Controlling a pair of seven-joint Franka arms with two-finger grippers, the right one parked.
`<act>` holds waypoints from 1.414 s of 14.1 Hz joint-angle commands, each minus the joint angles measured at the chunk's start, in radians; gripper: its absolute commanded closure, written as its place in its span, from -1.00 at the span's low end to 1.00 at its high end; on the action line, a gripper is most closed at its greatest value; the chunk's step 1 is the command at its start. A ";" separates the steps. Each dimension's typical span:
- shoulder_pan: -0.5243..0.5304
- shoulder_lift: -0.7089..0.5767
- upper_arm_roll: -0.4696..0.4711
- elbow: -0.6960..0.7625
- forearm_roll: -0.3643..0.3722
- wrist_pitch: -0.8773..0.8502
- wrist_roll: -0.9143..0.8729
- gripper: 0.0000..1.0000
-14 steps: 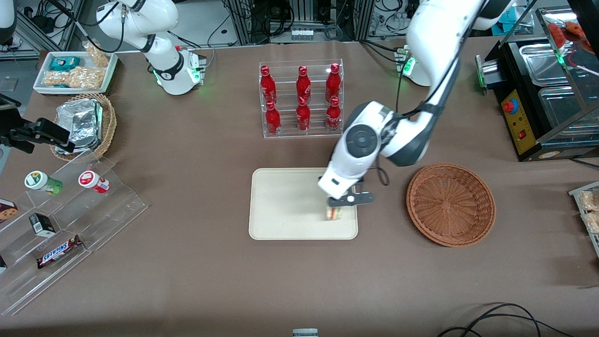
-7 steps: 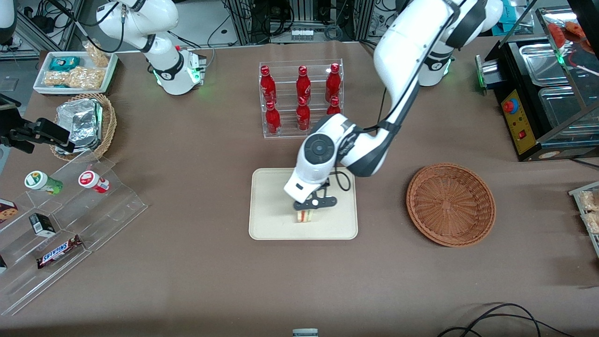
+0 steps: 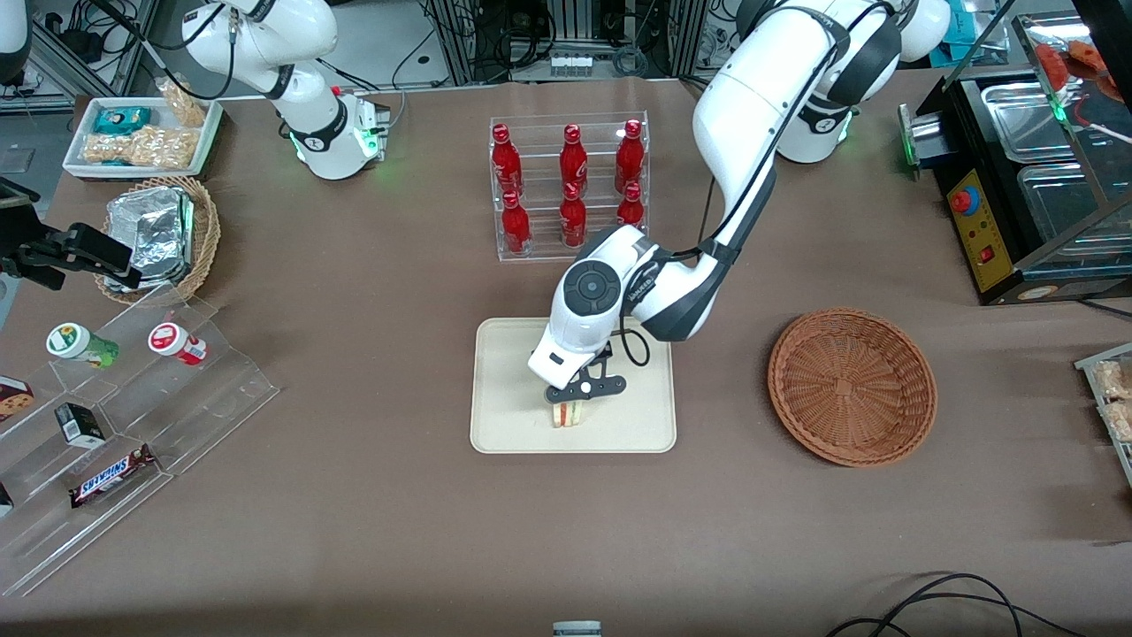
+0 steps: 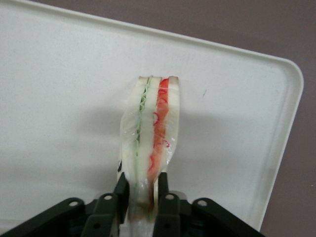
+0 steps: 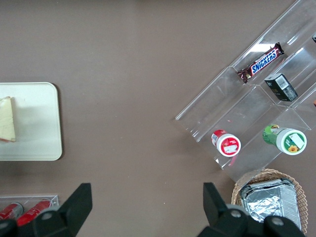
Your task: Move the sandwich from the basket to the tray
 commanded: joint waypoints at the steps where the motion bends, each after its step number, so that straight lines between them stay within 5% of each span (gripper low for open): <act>1: -0.007 -0.086 0.013 -0.011 0.018 -0.068 -0.031 -1.00; 6: 0.001 -0.297 0.076 -0.081 0.064 -0.264 -0.014 -1.00; 10: 0.134 -0.377 0.073 -0.130 0.032 -0.410 -0.011 -1.00; 20: 0.395 -0.679 0.074 -0.540 0.037 -0.358 0.275 -1.00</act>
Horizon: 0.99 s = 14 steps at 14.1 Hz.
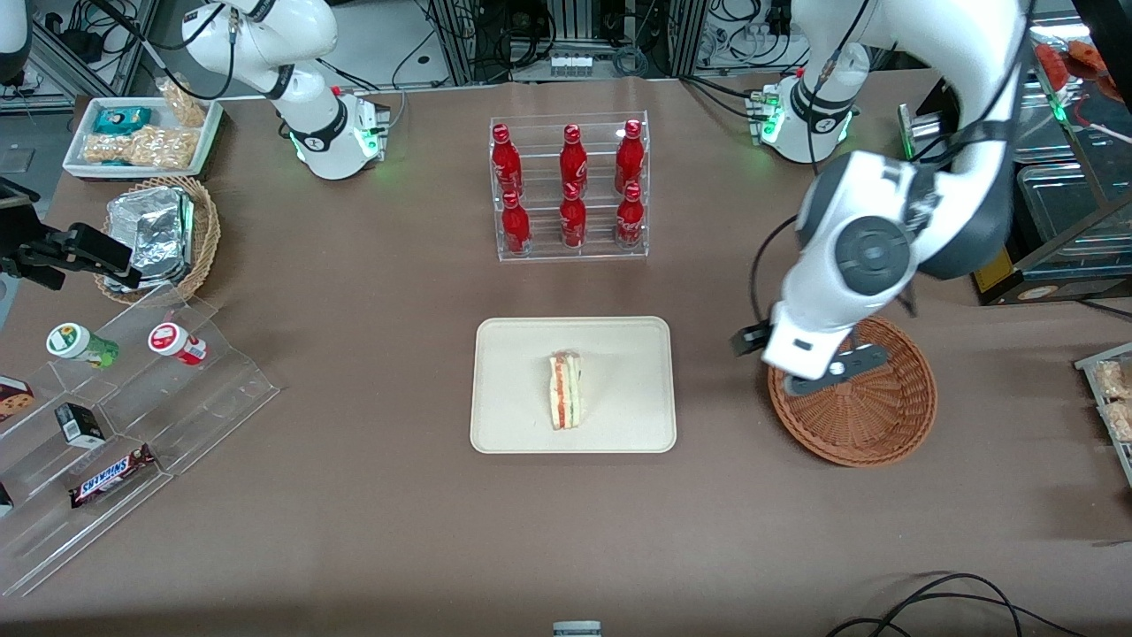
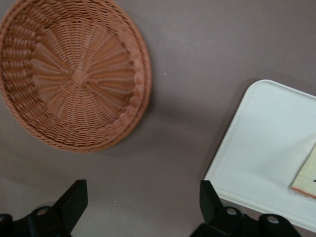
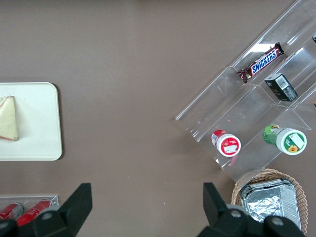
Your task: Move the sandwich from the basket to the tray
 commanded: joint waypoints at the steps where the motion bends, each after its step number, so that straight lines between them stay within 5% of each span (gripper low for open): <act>1: 0.065 -0.134 -0.009 -0.139 -0.004 0.018 0.095 -1.00; 5: 0.151 -0.235 -0.017 -0.207 -0.004 -0.014 0.234 -1.00; 8: 0.269 -0.258 -0.127 -0.207 -0.004 -0.048 0.294 -1.00; 14: 0.314 -0.277 -0.121 -0.164 -0.011 -0.065 0.527 -1.00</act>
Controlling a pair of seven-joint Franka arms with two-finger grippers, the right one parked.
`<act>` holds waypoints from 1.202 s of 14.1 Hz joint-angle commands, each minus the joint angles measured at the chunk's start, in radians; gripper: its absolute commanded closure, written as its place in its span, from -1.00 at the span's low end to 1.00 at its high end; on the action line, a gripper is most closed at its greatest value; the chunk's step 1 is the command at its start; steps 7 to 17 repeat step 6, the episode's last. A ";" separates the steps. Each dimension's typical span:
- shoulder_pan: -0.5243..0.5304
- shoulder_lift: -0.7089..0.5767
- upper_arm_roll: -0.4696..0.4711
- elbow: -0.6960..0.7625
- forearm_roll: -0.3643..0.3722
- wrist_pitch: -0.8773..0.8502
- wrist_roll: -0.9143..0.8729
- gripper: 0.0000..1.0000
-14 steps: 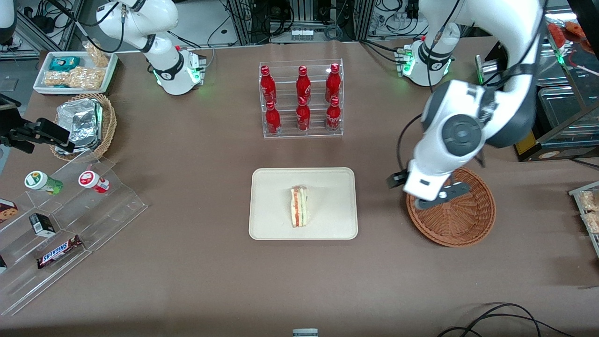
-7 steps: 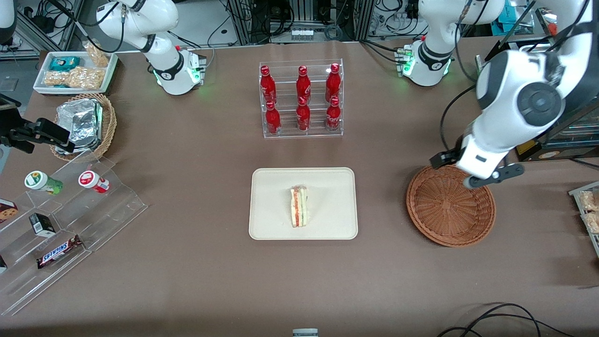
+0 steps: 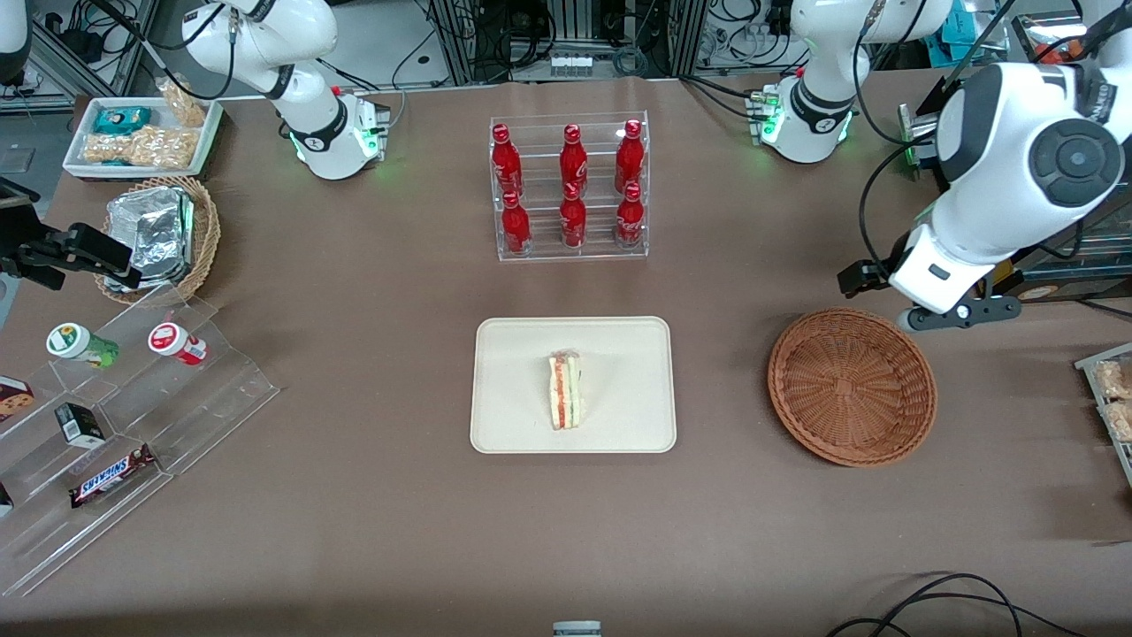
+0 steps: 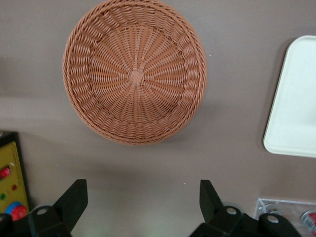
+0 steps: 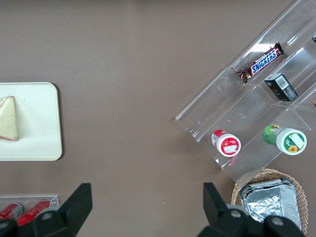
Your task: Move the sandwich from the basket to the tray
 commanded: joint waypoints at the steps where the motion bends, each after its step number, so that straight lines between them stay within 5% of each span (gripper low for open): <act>1: 0.017 -0.028 0.007 0.028 -0.011 -0.015 0.093 -1.00; 17: 0.008 -0.025 0.055 0.112 -0.012 -0.015 0.169 -1.00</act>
